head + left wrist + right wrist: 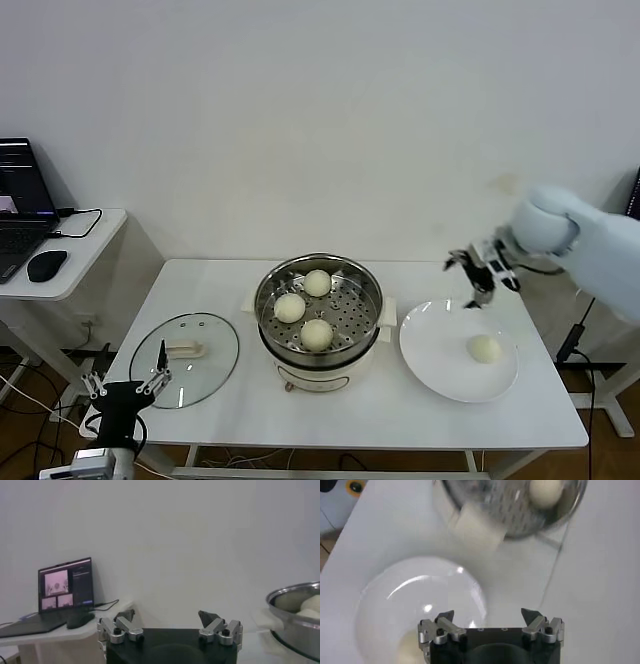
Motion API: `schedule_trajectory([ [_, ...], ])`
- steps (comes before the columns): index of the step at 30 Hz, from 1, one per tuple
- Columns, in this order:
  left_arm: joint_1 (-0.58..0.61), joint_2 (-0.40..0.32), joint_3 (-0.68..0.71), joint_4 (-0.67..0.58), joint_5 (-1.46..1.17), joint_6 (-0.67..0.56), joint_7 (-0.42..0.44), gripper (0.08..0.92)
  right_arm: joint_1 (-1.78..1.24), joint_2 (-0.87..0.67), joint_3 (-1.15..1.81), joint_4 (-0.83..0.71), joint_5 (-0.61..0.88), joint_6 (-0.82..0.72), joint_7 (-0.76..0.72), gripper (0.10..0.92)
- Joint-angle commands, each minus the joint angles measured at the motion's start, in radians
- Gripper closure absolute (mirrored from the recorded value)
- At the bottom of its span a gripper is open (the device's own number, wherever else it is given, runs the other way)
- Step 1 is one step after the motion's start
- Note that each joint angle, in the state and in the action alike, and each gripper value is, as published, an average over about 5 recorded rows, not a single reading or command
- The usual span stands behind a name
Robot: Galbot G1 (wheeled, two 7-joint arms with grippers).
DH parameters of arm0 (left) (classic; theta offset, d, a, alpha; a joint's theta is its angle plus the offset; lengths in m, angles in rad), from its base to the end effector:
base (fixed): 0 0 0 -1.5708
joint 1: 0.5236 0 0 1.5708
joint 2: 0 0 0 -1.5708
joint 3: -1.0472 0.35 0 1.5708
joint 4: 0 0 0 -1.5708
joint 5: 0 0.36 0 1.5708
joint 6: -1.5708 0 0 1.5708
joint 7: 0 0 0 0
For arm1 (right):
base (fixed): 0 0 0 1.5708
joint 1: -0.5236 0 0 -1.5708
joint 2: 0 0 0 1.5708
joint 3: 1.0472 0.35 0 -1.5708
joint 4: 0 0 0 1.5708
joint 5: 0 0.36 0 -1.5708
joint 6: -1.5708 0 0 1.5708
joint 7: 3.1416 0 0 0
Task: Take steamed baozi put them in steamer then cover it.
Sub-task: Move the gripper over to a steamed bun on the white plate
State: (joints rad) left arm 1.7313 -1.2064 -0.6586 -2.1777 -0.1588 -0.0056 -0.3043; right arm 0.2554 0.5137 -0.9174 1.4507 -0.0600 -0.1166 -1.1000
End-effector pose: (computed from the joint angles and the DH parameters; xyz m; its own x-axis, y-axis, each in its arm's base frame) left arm 0.1506 0.0887 -0.2790 -0.9809 -0.1947 0.0004 -0.1899 0.9575 0.2171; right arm 0.4962 -0.1682 -0.0884 -0.3157 -0.1294 0.9400 -0.9109 -0.2362 -0.3384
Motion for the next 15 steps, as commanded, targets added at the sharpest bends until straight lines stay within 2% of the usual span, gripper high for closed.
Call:
schedule_trajectory([
  [1, 0.003, 0.004, 0.004, 0.007, 0.002, 0.000, 0.000, 0.177, -0.373, -0.102, 0.261, -0.071, -0.131, -0.010, 0.011, 0.203],
  [15, 0.019, -0.005, -0.014, 0.003, 0.010, 0.003, -0.002, 0.177, -0.418, 0.031, 0.271, -0.198, -0.195, -0.013, 0.052, 0.203],
])
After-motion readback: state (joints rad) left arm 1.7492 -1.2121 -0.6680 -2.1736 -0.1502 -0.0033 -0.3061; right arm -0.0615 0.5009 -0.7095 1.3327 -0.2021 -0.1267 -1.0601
